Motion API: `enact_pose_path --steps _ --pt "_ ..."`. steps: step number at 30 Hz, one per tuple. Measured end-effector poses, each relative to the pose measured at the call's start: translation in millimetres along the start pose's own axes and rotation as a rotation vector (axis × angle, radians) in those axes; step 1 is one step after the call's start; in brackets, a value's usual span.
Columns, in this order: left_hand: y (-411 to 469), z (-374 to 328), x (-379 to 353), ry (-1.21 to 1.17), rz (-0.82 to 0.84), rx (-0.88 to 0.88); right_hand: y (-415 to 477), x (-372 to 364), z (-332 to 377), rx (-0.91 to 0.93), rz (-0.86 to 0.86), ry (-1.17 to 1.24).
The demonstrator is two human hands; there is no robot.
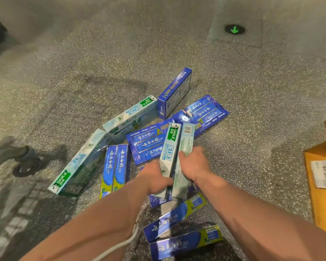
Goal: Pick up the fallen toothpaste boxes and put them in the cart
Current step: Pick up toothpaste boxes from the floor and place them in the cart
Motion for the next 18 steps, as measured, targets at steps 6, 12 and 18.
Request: enact_pose_path --steps 6,12,18 --pt "-3 -6 0 -0.195 0.024 0.016 -2 -10 0 0.023 0.063 0.008" --pt "-4 -25 -14 0.014 -0.100 0.234 3 -7 -1 0.026 0.162 -0.044" --pt "-4 -31 -10 0.138 -0.163 0.269 11 11 5 0.240 0.171 -0.295"
Point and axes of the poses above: each hand's wrist, its own y-axis towards the middle knuckle, its own x-axis out of the back of the hand, z = x × y, the point moved 2 cm from there along y, towards the middle knuckle, and after that the axes turned 7 degrees about z, right-handed, at the moved point
